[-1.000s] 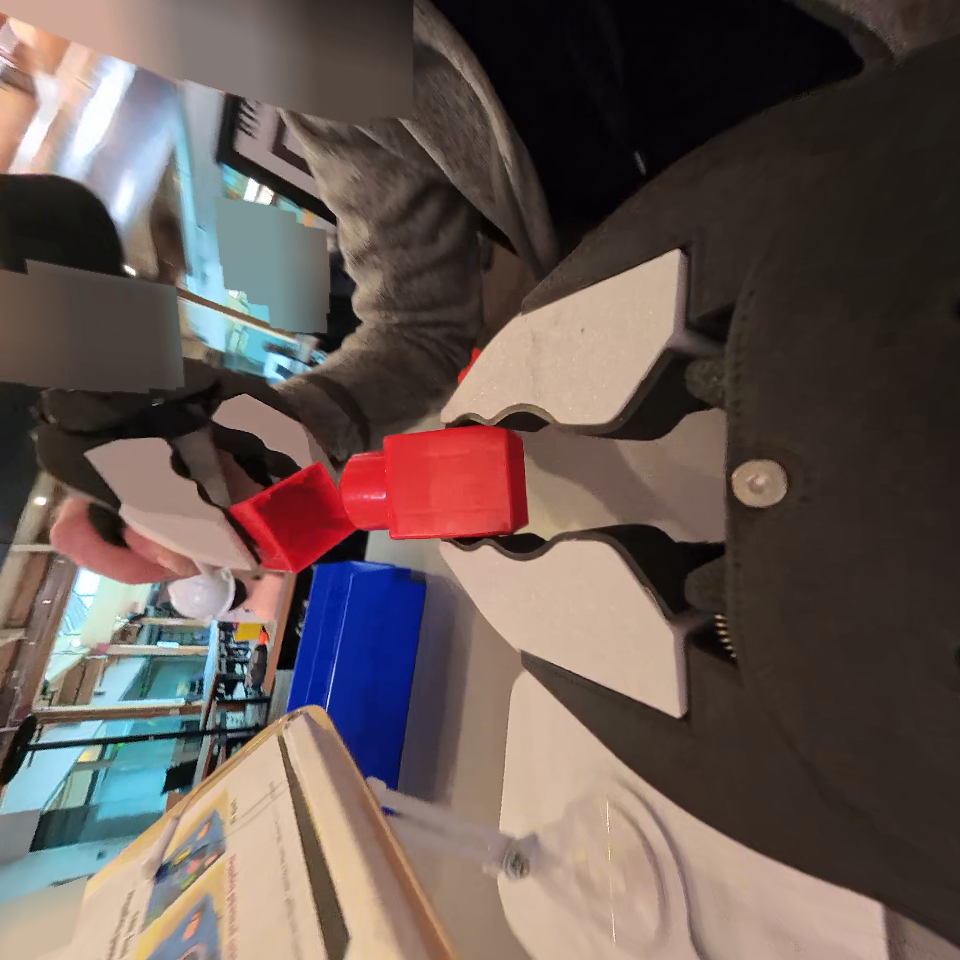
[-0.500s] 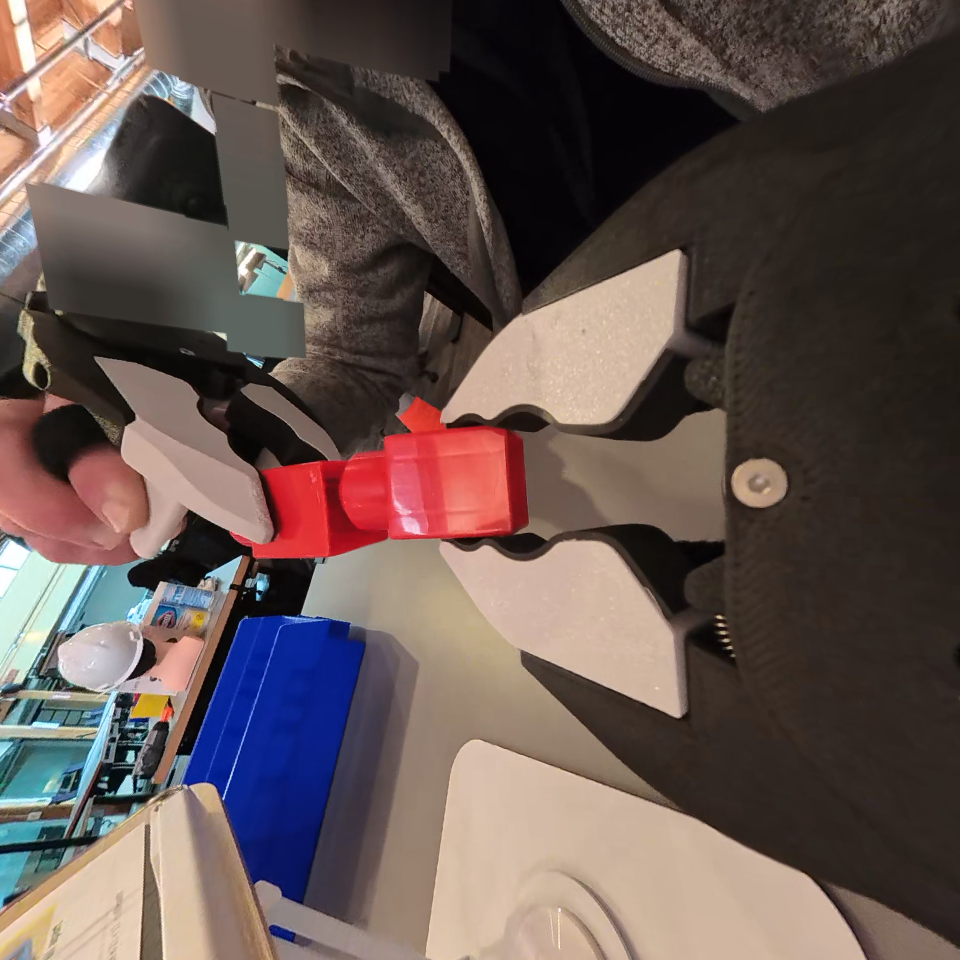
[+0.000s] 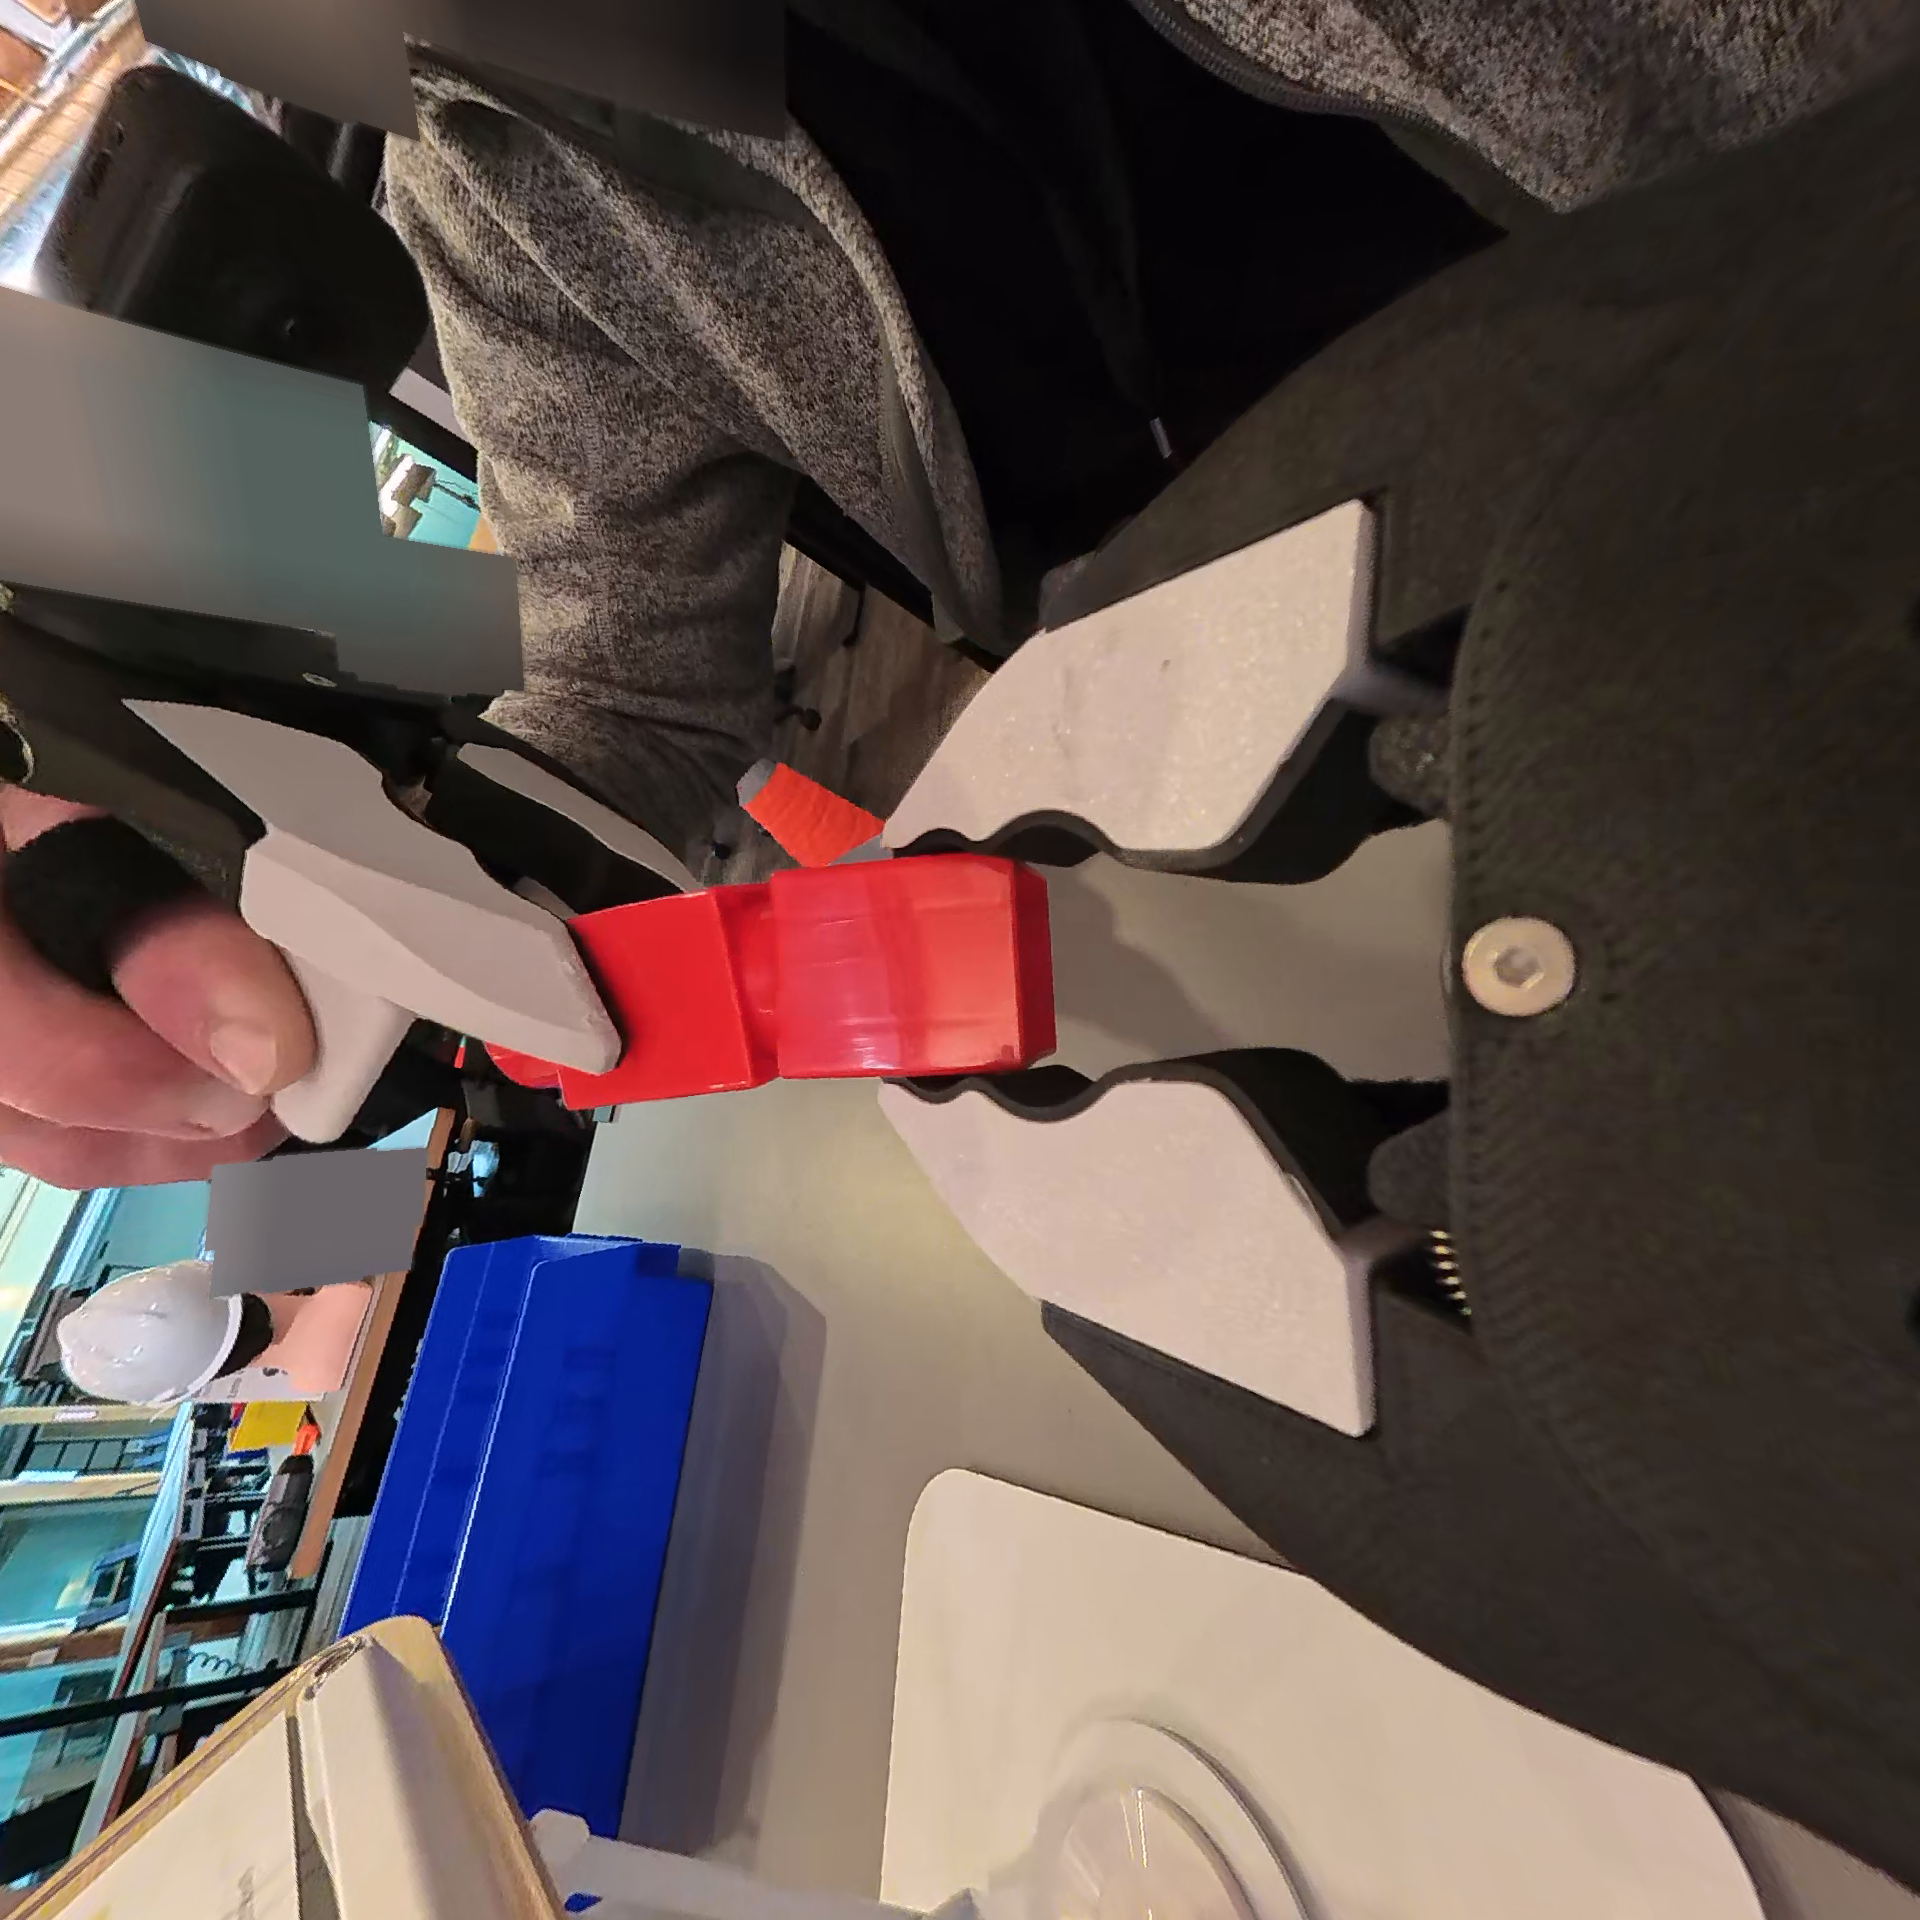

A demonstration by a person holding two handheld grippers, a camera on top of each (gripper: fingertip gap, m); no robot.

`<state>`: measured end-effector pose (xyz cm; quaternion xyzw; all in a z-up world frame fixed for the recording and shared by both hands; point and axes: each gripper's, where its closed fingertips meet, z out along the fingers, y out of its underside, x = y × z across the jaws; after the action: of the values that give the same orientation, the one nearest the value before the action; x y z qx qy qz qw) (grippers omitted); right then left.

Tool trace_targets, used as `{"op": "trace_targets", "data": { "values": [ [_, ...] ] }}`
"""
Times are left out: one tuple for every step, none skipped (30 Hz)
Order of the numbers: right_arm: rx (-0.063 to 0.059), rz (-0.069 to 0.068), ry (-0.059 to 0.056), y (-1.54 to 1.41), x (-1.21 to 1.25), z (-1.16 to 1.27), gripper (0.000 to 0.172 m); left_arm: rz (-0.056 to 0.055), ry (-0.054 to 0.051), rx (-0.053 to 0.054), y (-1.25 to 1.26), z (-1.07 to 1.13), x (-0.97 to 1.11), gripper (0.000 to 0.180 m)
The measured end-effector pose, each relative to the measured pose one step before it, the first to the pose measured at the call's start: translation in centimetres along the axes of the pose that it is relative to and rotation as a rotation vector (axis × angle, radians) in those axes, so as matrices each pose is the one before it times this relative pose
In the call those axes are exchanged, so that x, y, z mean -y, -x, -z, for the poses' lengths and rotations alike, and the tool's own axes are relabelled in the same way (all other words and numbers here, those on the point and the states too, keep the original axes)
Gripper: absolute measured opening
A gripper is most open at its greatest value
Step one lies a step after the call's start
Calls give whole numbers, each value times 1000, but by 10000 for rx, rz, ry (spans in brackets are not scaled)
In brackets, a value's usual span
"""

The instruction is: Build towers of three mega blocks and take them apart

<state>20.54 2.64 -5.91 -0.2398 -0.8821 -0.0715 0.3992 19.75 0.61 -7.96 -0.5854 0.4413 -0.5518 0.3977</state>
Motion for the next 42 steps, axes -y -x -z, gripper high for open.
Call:
{"op": "trace_targets", "data": {
  "values": [
    [-12, 63, 40, 34, 84, -44, 37, -16, 24, 55, 48, -32, -17, 36],
    [18, 67, 33, 91, 109, -85, 37, -11, 48, 25, 1, -76, -66, 36],
    [44, 41, -29, 131, 179, -52, 37, -21, 51, -25, -41, -65, -85, 35],
    [-59, 56, 32, -25, 56, -32, 37, -46, -29, 53, 22, 22, 52, 35],
    [-61, 40, 58, -52, -29, -19, 37, -28, -2, 61, 44, 13, 48, 35],
    [3, -46, -66, -14, 75, 33, 36, -2, -6, -33, -72, -11, 41, 35],
    [-40, -34, -82, -81, 88, 49, 36, 18, -82, -28, -52, -7, 112, 35],
    [-46, 30, -2, -33, 28, 5, 36, 31, -28, -15, 12, -21, 31, 35],
    [39, -9, -41, 87, 109, -60, 36, 39, 52, -60, -44, -35, -96, 35],
    [-44, 54, 17, 18, -2, -71, 36, -8, -19, 18, 56, 32, -33, 35],
    [-24, 42, 47, 35, -32, -56, 37, 27, 6, 2, 45, -8, -41, 35],
    [-1, -5, -73, 44, 108, 25, 36, 29, -6, -100, -100, -6, -19, 35],
    [-23, -19, -120, -2, 187, 98, 36, -21, -33, -75, -130, -2, 58, 35],
    [-44, 77, -8, -16, 72, 70, 36, 24, -19, -42, -71, -21, 58, 35],
    [-6, 31, -41, 1, 145, 62, 36, 38, -23, -117, -138, 15, 31, 35],
    [-2, 35, -74, -11, 189, 51, 36, 16, -50, -114, -117, 34, 21, 35],
    [-14, 111, 34, -18, 47, 1, 37, 87, -45, -75, -11, 11, 10, 35],
    [25, 89, 46, 24, 27, -16, 36, 88, -27, -101, -31, -6, -48, 35],
    [18, 49, -43, 4, 124, 14, 36, 45, -50, -125, -103, 27, -1, 35],
    [-6, 68, -44, -11, 132, 33, 36, 36, -27, -99, -89, 4, -6, 35],
    [-21, 112, 11, -15, 85, 19, 36, 55, -11, -104, -102, 7, -13, 35],
    [-43, 110, -1, -47, 139, 35, 36, 81, -60, -154, -129, 28, 28, 35],
    [6, 98, 58, 10, 59, 1, 36, 23, -27, -54, -15, -15, -45, 35],
    [50, 49, 46, 43, -22, -28, 36, 55, -18, -33, 23, -25, -55, 35],
    [38, -30, -31, 21, -1, -18, 36, 28, -14, -28, 15, -4, -30, 35],
    [-9, -1, -23, -6, -1, -25, 36, 12, 5, 4, 24, 17, 3, 35],
    [24, -12, 27, 21, -50, -17, 36, 8, 5, 28, 50, -25, -21, 35],
    [31, -49, 1, 24, -26, -12, 36, 29, -25, -9, 22, -25, -22, 35],
    [9, -26, -20, 33, -15, -26, 36, 3, 10, 17, 46, -11, -46, 35],
    [-27, 28, 36, 20, -75, -56, 36, -15, 31, 61, 78, 11, -34, 35],
    [-19, -9, 12, 8, -8, -38, 36, 1, 7, 3, 15, 16, -15, 35],
    [-1, -31, -31, 1, 49, 1, 36, -5, -6, -23, -31, 14, -15, 35],
    [-8, -26, -4, -22, -18, -6, 36, -3, -14, 27, 32, 10, 27, 35],
    [-11, 3, 9, -2, -40, -22, 36, -12, 12, 26, 29, 8, -10, 35],
    [9, -17, -12, 5, 7, 1, 36, -14, 9, 10, 6, -6, -18, 35],
    [-6, -6, -5, -14, -25, 1, 36, -21, 3, 37, 28, -1, 4, 35],
    [4, -17, 8, 8, -43, -20, 36, -23, 35, 42, 39, -8, -35, 35],
    [7, 0, -10, 25, -10, -19, 36, -16, 27, 12, 20, -2, -37, 35],
    [-4, -16, 3, -8, -28, -44, 36, 6, 4, 29, 66, 14, -36, 35],
    [33, -84, 14, -13, -113, -122, 36, 13, 15, 74, 162, 67, -36, 35],
    [-5, -106, -21, -68, -102, -122, 36, 10, -50, 39, 120, 122, 79, 35],
    [-184, -28, 32, -215, -132, -105, 39, -75, -83, -12, -40, 140, 182, 36]
  ]
}}
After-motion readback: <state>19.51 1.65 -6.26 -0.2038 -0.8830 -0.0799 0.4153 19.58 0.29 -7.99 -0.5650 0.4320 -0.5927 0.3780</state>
